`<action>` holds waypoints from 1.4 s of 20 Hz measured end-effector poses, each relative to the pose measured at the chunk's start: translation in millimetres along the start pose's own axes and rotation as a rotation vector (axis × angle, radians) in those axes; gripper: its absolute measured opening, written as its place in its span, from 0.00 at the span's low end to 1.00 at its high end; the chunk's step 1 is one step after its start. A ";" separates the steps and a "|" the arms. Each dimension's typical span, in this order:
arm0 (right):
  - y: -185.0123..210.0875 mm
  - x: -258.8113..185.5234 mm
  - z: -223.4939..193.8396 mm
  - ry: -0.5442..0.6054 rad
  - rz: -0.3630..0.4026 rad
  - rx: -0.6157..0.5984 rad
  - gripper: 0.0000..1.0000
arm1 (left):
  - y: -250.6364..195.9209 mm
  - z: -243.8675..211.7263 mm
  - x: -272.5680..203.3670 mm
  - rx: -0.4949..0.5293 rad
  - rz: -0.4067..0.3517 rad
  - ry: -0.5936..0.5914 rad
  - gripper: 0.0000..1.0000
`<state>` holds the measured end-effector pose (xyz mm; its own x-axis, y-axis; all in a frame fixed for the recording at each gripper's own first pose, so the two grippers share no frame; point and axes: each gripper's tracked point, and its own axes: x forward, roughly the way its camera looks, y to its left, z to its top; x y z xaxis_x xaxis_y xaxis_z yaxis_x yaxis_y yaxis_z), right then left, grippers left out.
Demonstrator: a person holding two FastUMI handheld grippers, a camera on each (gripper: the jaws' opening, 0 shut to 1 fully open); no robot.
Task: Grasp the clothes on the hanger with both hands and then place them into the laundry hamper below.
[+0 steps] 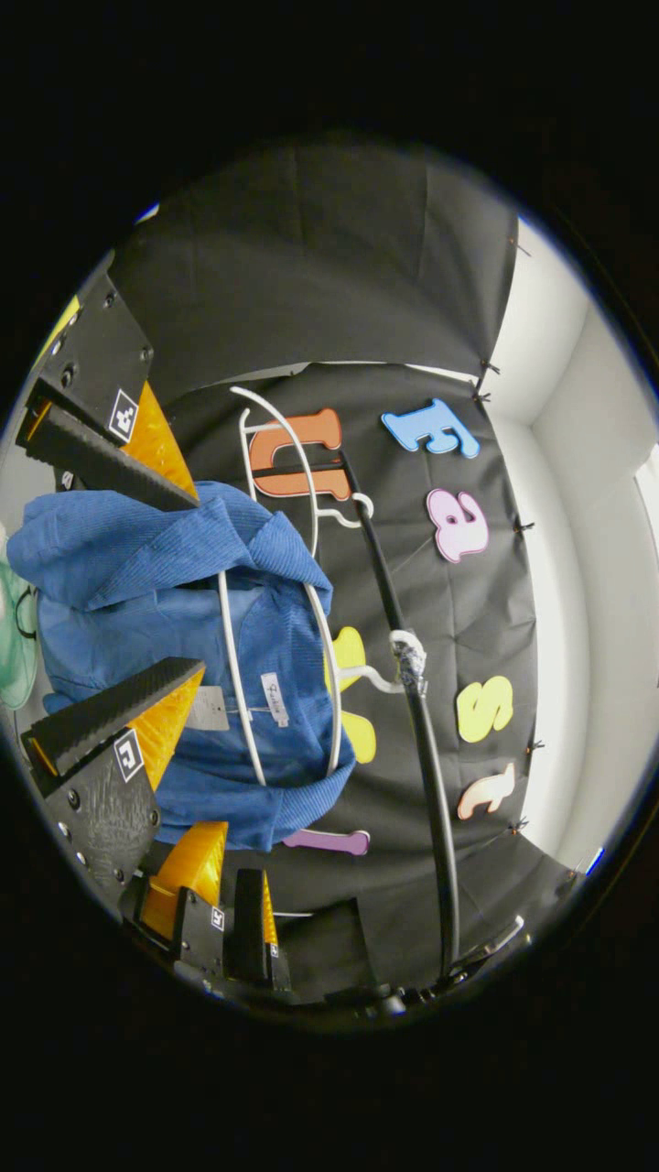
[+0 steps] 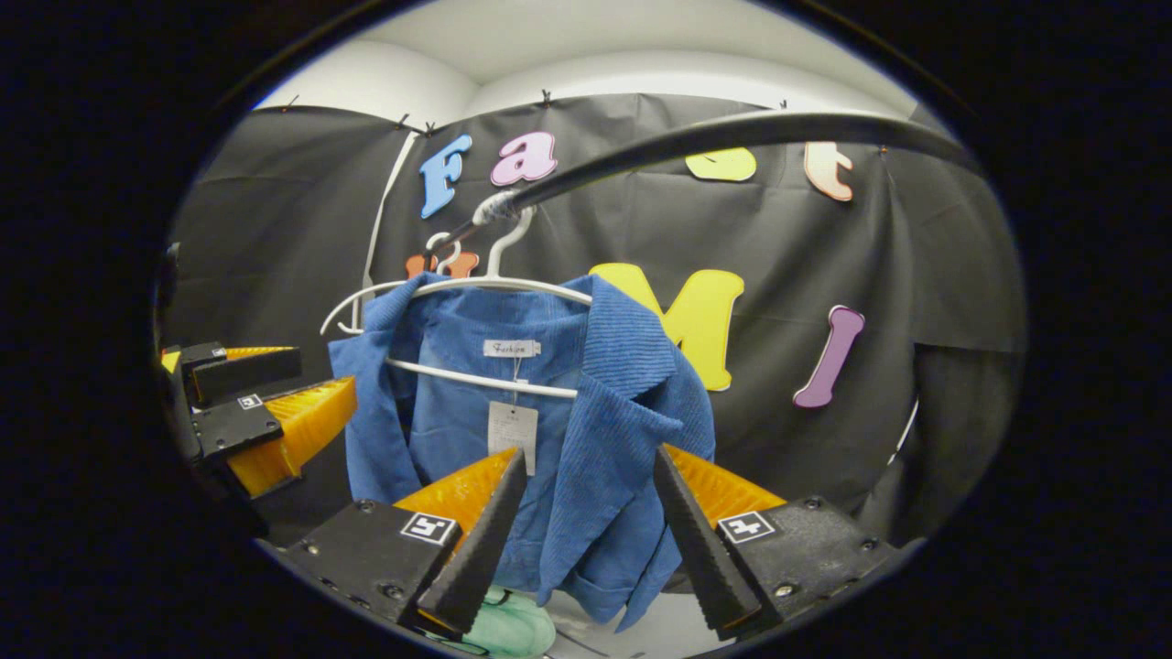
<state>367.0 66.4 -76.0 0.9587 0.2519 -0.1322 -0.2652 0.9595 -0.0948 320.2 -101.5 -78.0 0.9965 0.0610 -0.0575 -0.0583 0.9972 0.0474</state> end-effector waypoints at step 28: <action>25.0 52.8 -10.7 -0.024 0.550 0.357 0.07 | 21.6 -49.4 71.7 -0.061 -0.011 0.100 0.00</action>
<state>409.9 102.3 -95.9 0.6958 0.7168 -0.0458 -0.6711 0.6714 0.3144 387.4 -73.4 -130.4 0.9863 0.0514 -0.1566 -0.0543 0.9984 -0.0145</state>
